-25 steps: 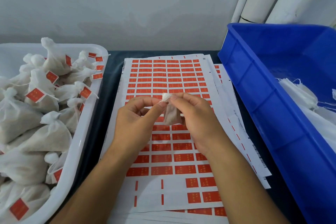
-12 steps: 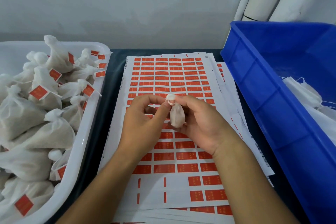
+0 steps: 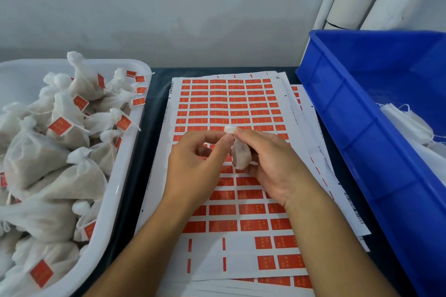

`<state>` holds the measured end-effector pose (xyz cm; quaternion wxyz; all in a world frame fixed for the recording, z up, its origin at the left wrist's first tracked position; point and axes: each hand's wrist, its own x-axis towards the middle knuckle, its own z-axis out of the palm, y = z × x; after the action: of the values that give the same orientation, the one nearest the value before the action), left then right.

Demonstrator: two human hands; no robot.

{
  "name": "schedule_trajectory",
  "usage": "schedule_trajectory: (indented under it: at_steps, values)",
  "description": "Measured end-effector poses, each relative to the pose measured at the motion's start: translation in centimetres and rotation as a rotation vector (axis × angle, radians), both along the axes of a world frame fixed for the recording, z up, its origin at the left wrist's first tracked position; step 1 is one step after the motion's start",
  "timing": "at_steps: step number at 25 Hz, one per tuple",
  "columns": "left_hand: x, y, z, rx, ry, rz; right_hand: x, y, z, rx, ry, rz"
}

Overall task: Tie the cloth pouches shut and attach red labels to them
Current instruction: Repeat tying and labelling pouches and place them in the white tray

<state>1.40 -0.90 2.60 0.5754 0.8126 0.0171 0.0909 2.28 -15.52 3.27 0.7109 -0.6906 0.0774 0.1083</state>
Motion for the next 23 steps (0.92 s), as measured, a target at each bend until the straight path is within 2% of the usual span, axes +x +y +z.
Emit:
schedule_trajectory:
  at_steps: [3, 8, 11, 18, 20, 23]
  values:
    - [0.1, 0.3, 0.3, -0.132, 0.139, 0.006, -0.1, 0.3, 0.0, -0.070, -0.004, 0.027]
    - [0.3, 0.4, 0.6, -0.175, 0.113, 0.030, -0.2, 0.7, 0.1, -0.164, -0.178, 0.001]
    - [0.4, 0.4, 0.6, -0.203, 0.162, 0.016, -0.4, 1.0, 0.3, -0.232, -0.278, 0.030]
    - [0.7, 1.2, 0.9, -0.434, 0.270, -0.033, -0.8, 1.3, -0.1, -0.297, -0.485, 0.104]
    - [0.7, 1.2, 1.0, -0.498, 0.249, -0.013, -0.9, 1.3, -0.1, -0.410, -0.512, 0.104]
    - [0.5, 1.1, 1.0, -0.445, 0.129, 0.034, -0.9, 1.2, -0.3, -0.573, -0.558, 0.077]
